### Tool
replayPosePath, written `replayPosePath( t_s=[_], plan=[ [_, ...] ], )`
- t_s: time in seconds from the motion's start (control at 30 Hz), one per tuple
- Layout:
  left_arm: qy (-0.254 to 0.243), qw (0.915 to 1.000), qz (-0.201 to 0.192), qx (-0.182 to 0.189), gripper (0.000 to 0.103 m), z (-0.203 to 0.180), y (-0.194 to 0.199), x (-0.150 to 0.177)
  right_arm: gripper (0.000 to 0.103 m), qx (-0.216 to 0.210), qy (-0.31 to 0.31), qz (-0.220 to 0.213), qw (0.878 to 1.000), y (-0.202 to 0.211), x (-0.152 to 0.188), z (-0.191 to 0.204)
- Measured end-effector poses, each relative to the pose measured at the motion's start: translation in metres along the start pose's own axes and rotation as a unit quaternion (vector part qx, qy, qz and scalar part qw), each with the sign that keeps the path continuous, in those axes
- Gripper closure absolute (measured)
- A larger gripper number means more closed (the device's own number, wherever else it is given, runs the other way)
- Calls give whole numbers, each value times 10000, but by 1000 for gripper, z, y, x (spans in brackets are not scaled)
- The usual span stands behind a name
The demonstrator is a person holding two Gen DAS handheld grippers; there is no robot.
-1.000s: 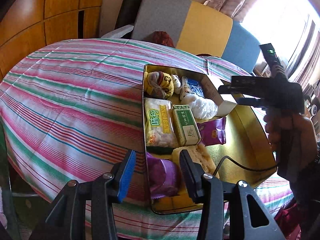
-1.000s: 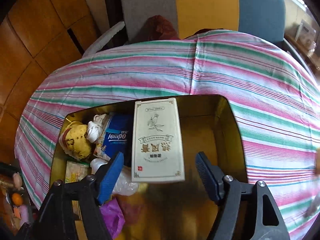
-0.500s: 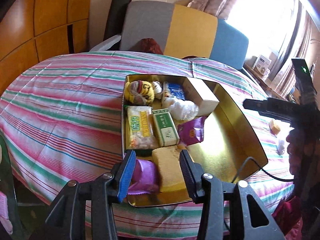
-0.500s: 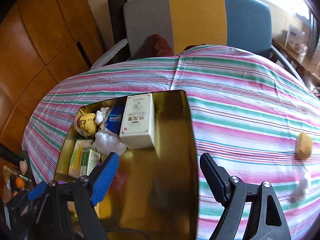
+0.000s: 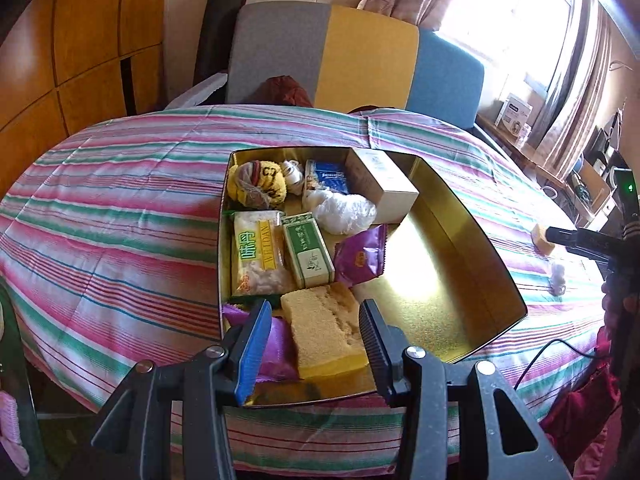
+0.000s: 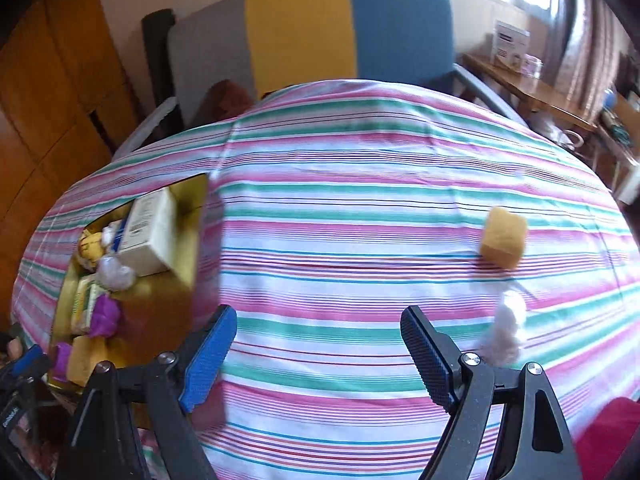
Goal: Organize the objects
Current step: 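Lower the cream box into the tray and open the right tool, then grasp the clear plastic bundle with the right tool while the left moves back to the table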
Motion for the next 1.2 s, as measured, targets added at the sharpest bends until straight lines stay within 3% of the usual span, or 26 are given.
replayPosePath(
  t_s=[0.33,0.43,0.53,0.7,1.2],
  plan=[
    [-313,9995,107,22,57,-26,-7,-5,12,737,-1144,-196,9905,-14,-7,-121],
    [-436,9989,156,27,57,-37,-11,-8,12,682,-1934,-51,9787,-25,5,-159],
    [-567,9981,207,76,57,-51,-17,-11,12,371,-2712,-11,9618,-26,12,-182],
    [-878,9952,363,222,57,-81,-33,-12,11,150,-3072,96,9515,-30,16,-190],
    [-1566,9828,647,738,57,-157,-64,-13,11,104,-2772,500,9595,-50,19,-178]
  ],
)
Point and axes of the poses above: each gripper's, at about its wrist camera, not at the fingertips, and y roughly against the way its jaws point, z to its left, x to its underside, the point moved 3 cm from there along -y, roughly the way its jaws point, and after that the axes turned 9 degrees about x, right-handed, at the moved point
